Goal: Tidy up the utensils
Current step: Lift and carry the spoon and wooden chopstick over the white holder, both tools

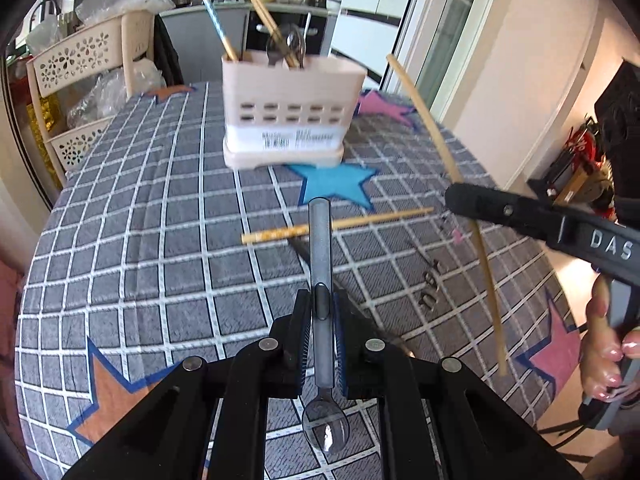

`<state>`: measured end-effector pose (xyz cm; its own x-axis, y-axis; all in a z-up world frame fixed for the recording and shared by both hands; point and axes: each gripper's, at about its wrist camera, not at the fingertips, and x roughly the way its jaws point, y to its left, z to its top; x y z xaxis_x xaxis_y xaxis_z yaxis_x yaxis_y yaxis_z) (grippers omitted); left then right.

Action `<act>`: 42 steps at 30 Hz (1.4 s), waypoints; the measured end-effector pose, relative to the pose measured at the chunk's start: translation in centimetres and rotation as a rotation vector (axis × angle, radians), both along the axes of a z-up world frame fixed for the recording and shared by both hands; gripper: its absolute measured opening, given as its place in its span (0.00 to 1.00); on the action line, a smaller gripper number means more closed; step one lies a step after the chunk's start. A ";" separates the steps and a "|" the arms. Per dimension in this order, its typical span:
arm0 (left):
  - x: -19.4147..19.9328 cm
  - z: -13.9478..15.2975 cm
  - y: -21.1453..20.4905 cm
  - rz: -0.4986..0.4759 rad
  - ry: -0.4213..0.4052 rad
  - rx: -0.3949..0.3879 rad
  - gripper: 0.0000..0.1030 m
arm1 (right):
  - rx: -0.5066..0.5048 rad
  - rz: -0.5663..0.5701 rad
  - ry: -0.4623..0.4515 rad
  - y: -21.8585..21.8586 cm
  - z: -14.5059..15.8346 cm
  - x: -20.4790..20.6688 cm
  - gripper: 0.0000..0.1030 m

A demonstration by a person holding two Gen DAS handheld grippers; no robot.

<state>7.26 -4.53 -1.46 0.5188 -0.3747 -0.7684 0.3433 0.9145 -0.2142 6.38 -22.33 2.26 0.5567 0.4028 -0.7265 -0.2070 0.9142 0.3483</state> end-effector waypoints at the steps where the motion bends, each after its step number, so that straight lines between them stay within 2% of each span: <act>1: 0.1 0.3 0.3 0.000 -0.007 -0.012 0.43 | -0.002 0.002 -0.006 0.1 0.2 0.0 0.06; 8: 1.0 2.4 1.4 0.013 -0.049 -0.062 0.42 | -0.006 0.001 -0.021 0.7 1.5 0.5 0.06; 10: 1.3 2.9 1.5 0.015 -0.058 -0.071 0.34 | -0.009 -0.002 -0.025 0.8 1.9 0.7 0.06; 26: 3.1 4.0 2.1 0.030 -0.078 -0.099 0.34 | -0.015 -0.011 -0.046 1.0 3.2 1.8 0.06; 42: 4.5 7.6 2.6 0.045 -0.168 -0.095 0.34 | 0.044 -0.045 -0.093 0.1 4.8 3.2 0.06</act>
